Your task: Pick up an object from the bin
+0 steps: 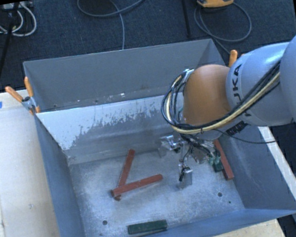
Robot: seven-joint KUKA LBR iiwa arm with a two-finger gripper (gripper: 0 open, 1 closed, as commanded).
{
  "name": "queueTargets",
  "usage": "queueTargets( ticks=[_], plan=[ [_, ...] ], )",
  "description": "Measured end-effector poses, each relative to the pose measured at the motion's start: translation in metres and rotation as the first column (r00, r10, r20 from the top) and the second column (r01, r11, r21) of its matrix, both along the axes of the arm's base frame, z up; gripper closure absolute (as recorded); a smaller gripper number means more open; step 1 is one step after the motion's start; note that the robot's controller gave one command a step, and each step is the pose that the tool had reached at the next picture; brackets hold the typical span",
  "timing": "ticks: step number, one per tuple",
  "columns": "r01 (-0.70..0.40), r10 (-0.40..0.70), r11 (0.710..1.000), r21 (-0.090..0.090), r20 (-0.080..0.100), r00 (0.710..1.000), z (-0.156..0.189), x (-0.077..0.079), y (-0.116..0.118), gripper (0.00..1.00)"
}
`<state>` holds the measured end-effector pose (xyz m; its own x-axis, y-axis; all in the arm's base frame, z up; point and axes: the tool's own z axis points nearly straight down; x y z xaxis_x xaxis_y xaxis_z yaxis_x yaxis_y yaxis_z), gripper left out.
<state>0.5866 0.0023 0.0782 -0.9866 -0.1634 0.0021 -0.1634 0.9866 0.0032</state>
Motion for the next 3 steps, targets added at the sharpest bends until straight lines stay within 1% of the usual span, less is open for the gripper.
queueTargets(
  ticks=[1,2,3],
  plan=[
    [-0.035,0.035,0.999,0.0,0.001,0.999,-0.0092,-0.0058,0.0587,0.0],
    [-0.032,0.032,0.999,-0.003,0.002,0.999,-0.0085,-0.0051,0.0552,1.0],
    [-0.033,0.033,0.999,-0.003,0.002,0.999,-0.0087,-0.0052,0.0552,0.0]
  ],
)
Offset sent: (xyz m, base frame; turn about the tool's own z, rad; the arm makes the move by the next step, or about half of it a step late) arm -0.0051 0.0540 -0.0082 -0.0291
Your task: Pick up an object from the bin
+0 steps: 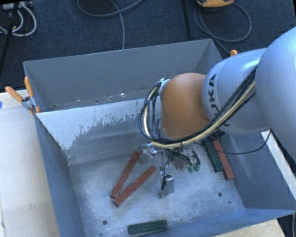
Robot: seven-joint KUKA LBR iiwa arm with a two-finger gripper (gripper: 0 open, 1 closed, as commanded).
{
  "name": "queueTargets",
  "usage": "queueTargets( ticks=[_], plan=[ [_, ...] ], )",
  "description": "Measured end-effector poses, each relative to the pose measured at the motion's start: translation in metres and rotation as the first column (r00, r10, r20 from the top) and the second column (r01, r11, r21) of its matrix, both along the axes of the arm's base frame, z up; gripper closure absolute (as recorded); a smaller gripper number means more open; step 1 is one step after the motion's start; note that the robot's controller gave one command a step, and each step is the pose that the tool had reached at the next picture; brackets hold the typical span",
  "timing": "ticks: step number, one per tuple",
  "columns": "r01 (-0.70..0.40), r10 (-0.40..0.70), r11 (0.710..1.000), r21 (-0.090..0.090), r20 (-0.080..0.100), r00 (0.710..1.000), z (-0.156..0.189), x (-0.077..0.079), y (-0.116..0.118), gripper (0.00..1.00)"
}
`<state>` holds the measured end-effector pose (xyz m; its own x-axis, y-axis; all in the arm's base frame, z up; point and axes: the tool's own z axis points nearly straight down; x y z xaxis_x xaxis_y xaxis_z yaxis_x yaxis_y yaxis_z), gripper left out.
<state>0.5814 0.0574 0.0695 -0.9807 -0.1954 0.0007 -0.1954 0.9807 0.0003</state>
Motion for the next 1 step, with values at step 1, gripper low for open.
queueTargets(
  ticks=[1],
  plan=[
    [-0.001,0.001,1.0,0.0,0.0,1.0,0.0001,0.0,0.0,1.0]
  ],
)
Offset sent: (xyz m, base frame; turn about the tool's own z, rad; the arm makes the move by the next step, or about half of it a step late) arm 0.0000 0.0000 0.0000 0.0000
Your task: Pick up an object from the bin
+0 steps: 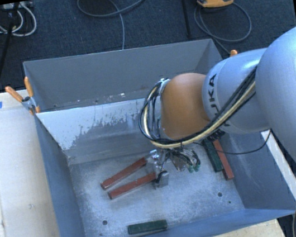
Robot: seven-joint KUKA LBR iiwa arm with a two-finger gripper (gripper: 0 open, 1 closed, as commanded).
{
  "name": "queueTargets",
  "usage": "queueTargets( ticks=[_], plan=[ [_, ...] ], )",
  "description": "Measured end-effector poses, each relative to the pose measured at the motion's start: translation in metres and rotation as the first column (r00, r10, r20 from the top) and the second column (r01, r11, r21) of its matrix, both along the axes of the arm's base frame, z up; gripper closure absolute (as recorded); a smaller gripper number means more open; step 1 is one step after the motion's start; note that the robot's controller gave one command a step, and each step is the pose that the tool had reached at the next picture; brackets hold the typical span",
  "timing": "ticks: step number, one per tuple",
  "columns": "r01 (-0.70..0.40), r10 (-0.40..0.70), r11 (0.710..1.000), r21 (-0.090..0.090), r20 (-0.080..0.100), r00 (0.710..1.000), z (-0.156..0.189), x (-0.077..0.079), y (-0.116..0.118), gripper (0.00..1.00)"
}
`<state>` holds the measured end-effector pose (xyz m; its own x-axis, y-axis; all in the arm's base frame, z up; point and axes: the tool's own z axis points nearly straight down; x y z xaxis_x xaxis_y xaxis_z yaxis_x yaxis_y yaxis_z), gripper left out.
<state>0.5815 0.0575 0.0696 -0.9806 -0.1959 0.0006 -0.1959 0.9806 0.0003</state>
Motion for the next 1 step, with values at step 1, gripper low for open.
queueTargets(
  ticks=[1],
  plan=[
    [0.042,-0.042,0.999,0.001,0.011,0.999,0.2347,0.0055,0.0014,1.0]
  ],
)
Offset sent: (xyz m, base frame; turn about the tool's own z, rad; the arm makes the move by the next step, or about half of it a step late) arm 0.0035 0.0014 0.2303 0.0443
